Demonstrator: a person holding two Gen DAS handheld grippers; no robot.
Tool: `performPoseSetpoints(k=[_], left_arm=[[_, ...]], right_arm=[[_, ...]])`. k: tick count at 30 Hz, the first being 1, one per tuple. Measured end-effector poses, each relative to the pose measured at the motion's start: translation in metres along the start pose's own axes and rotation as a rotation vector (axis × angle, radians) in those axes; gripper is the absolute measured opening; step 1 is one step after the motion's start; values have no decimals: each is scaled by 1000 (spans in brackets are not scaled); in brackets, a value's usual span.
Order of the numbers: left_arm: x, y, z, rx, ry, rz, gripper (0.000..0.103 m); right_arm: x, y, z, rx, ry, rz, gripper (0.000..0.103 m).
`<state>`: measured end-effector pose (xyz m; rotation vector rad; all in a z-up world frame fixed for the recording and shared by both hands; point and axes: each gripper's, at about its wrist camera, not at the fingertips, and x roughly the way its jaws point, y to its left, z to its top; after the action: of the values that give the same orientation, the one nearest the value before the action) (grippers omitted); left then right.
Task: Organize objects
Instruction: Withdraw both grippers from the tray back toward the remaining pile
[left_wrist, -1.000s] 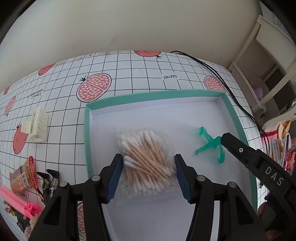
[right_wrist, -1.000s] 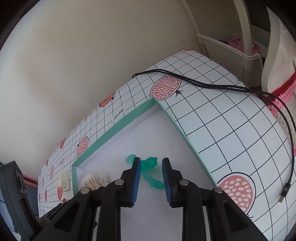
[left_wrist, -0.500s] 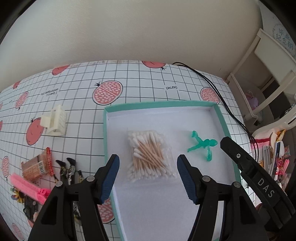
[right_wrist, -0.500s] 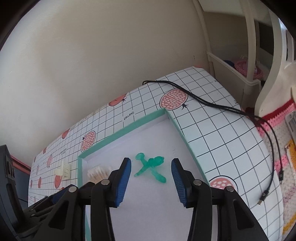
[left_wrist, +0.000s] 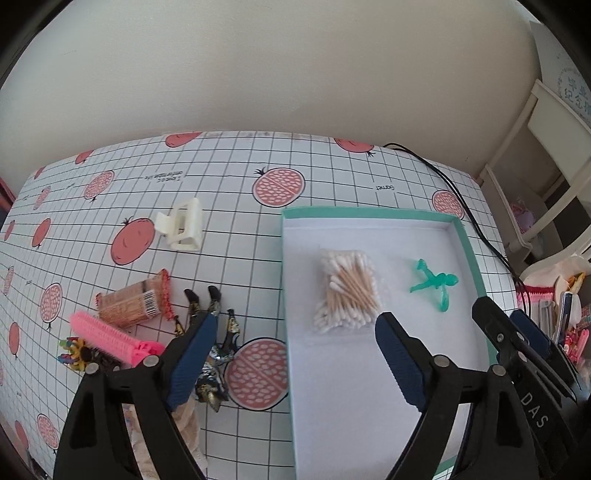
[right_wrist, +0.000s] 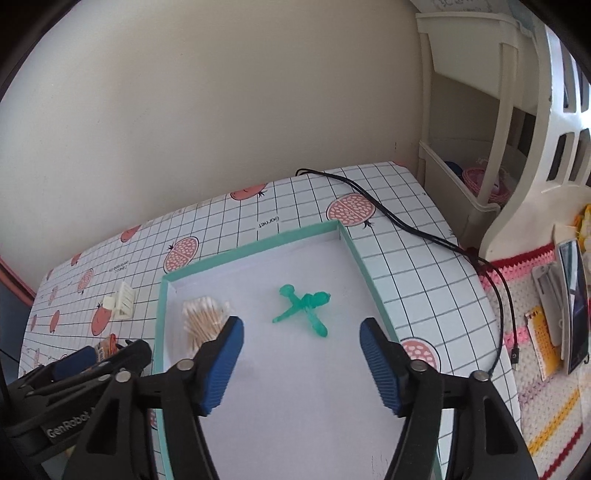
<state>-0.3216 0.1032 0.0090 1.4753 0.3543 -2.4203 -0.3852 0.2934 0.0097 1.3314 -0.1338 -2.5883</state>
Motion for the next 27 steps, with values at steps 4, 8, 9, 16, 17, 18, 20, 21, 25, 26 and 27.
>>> performPoseSetpoints(k=[4,8,9,16,17,18,20,21,25,26,27], left_arm=[[-3,6,-5,-14,-7,13,91],[-6,9,-10,-16,-28,30,101],[-7,10,-11,-15,-29,36,101],[-20,12,-15,-5,-74,70,103],[-22,12,-16,-3,-79,72,103],[-24,12,-17,-1,-83,75,103],[-28,13,-19,4,-87,80,103],[-31,13,-20,6,-90,82,103],[-44,16,-24,14,-114,75,103],[-49,17,-26,18,-130,72,103],[-54,18,-27,21,-145,70,103]], right_arm=[[0,-7,-7,24,21,-4,81],[-4,-12,-13,50,29,-4,88],[-5,-13,-13,46,28,-9,89],[-14,-10,-17,17,22,-25,103],[-15,-9,-18,13,21,-27,103],[-17,-9,-19,8,21,-25,103],[-21,-8,-21,5,18,-23,103],[-24,-6,-22,0,16,-26,103],[-34,-1,-25,-23,4,-31,103],[-37,1,-25,-25,1,-28,103],[-41,2,-26,-31,-3,-24,103]])
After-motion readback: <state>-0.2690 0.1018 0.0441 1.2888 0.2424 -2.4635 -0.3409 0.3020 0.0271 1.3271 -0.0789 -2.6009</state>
